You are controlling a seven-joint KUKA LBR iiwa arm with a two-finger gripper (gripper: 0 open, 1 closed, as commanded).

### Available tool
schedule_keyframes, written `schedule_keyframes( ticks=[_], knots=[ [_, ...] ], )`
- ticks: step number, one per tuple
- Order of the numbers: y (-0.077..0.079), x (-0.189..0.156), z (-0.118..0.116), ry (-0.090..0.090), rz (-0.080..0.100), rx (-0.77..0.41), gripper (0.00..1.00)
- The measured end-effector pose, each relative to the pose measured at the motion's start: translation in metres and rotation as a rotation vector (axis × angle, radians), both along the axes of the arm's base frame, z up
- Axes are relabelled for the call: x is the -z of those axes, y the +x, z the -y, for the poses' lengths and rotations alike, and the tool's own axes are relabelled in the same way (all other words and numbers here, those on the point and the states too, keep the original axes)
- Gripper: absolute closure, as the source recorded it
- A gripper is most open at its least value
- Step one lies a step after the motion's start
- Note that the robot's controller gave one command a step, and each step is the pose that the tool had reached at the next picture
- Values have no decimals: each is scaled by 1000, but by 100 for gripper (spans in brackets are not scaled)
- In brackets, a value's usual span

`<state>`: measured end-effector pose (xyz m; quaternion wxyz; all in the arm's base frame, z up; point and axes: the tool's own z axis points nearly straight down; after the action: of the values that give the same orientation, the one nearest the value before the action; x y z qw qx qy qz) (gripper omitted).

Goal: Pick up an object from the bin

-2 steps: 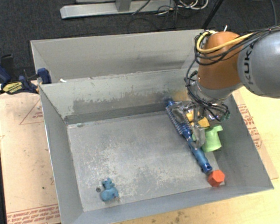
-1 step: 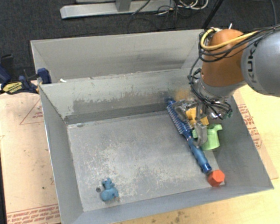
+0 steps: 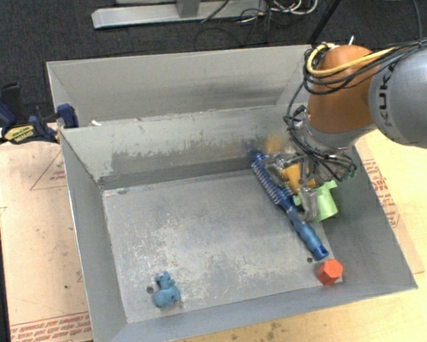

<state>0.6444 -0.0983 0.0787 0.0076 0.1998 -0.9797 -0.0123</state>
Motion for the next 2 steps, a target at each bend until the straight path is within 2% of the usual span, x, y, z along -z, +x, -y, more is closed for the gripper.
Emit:
schedule_keyframes(
  ticks=[1,2],
  knots=[
    [2,-2,7,0,0,57,0],
    [-3,-2,6,8,24,-101,0]
  ],
)
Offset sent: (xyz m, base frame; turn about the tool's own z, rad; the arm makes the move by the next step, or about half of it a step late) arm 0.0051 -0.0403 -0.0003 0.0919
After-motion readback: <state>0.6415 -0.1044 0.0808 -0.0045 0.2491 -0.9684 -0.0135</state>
